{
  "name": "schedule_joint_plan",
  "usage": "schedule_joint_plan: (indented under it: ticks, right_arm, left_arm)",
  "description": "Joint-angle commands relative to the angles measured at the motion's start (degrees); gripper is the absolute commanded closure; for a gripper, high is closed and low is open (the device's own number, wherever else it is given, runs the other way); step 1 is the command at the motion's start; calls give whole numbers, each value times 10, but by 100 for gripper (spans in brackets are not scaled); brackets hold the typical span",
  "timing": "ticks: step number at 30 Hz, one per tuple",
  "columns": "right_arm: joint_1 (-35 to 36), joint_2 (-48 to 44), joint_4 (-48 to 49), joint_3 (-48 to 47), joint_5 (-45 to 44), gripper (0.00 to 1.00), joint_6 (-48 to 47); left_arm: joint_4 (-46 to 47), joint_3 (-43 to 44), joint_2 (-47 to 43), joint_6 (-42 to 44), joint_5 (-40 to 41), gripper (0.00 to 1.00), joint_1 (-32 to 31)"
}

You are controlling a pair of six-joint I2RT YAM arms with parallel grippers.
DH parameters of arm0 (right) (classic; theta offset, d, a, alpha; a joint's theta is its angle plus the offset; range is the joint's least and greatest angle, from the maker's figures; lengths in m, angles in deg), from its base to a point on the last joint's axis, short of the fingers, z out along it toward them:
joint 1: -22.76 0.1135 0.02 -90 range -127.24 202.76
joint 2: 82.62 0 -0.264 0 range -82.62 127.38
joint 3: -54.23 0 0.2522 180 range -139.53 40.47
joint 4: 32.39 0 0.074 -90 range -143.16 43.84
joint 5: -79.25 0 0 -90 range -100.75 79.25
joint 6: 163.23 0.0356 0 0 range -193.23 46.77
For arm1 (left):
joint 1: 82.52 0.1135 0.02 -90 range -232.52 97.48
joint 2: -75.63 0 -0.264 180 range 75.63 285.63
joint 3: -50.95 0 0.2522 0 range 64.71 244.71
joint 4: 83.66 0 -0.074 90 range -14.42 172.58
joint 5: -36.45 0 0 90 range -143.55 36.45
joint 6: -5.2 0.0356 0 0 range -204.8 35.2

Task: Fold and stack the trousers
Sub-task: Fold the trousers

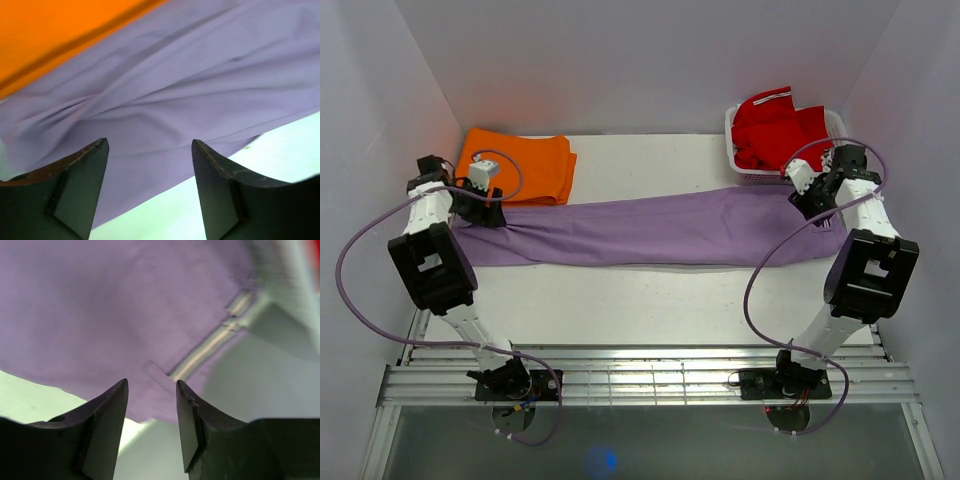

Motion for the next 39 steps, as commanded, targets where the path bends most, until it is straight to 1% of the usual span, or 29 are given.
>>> schedule_joint_plan:
  ticks: [1, 2, 3, 5, 6, 8, 10, 11, 13, 14, 16, 17, 18, 20, 21, 23, 24, 26, 27, 29, 30, 31, 32, 33, 34, 35, 37, 38, 39]
  right_arm:
    - [4, 40, -30, 45, 33, 53, 32]
    - [4, 53, -23, 50, 30, 54, 36]
    - [4, 60, -8, 61, 21, 55, 42]
    - [4, 72, 3, 75, 8, 57, 45]
    - [4, 73, 8, 85, -7, 57, 44]
    - [4, 67, 20, 124, -24, 58, 29]
    - [4, 55, 20, 164, -43, 59, 18]
    - [4, 38, 18, 180, -48, 60, 9]
    - [2, 13, 12, 211, -57, 61, -4]
    - [1, -14, -1, 239, -58, 61, -14]
    - [-2, -43, -20, 262, -53, 62, -22]
    - [-3, -73, -40, 286, -50, 63, -27]
    - [-3, -90, -50, 297, -47, 63, -35]
    - [-3, -135, -64, 325, -46, 64, -44]
    - [-2, -163, -83, 330, -42, 64, -52]
    - [-3, -189, -111, 334, -34, 64, -61]
    - [-2, -203, -135, 329, -28, 64, -65]
    - [-3, -242, -154, 320, -22, 63, -71]
    - [-4, -256, -164, 302, -12, 60, -72]
    - [-9, -294, -173, 278, 5, 58, -86]
    - [-12, -302, -179, 262, 31, 53, -91]
    - [-13, -315, -198, 228, 41, 50, -105]
    - [-13, -317, -206, 210, 53, 47, -113]
    - [-14, -317, -213, 192, 68, 37, -120]
    - [-14, -306, -217, 158, 75, 29, -127]
    - [-14, -297, -224, 142, 78, 24, -143]
    - [-14, -269, -228, 108, 84, 11, -155]
    - [-14, -233, -242, 67, 91, 8, -159]
    - [-15, -211, -248, 44, 102, 5, -165]
  left_arm:
    - [12, -44, 28, -59, -47, 26, -25]
    - [24, -47, 37, -74, -51, 28, -32]
    - [28, -51, 46, -85, -49, 32, -37]
    - [38, -56, 71, -107, -43, 35, -42]
    - [41, -61, 78, -111, -27, 38, -42]
    - [36, -82, 90, -101, -3, 42, -41]
    - [31, -110, 84, -83, 32, 46, -41]
    - [26, -142, 69, -62, 39, 48, -37]
    - [23, -177, 45, -44, 52, 50, -30]
    - [14, -203, 19, -35, 52, 51, -19]
    - [4, -225, -5, -4, 53, 54, -8]
    - [-4, -243, -17, 6, 54, 55, 3]
    - [-10, -250, -39, 28, 54, 56, 6]
    - [-27, -260, -62, 45, 54, 57, 18]
    - [-33, -267, -87, 65, 51, 55, 21]
    - [-51, -272, -113, 81, 48, 48, 24]
    - [-55, -273, -129, 88, 40, 38, 25]
    - [-66, -267, -173, 96, 30, 28, 25]
    - [-73, -246, -185, 96, 14, 21, 25]
    - [-99, -209, -212, 94, -10, 17, 25]
    - [-105, -187, -216, 89, -32, 12, 24]
    - [-119, -132, -219, 90, -52, 9, 24]
    - [-152, -99, -215, 98, -71, 8, 22]
    - [-167, -67, -209, 98, -89, 6, 19]
    - [-184, -2, -201, 100, -118, 3, 13]
    - [-213, 29, -184, 103, -132, 3, -3]
    - [-233, 76, -166, 98, -158, 2, -21]
    - [-254, 106, -158, 101, -178, 2, -43]
    - [-259, 114, -149, 114, -178, 2, -58]
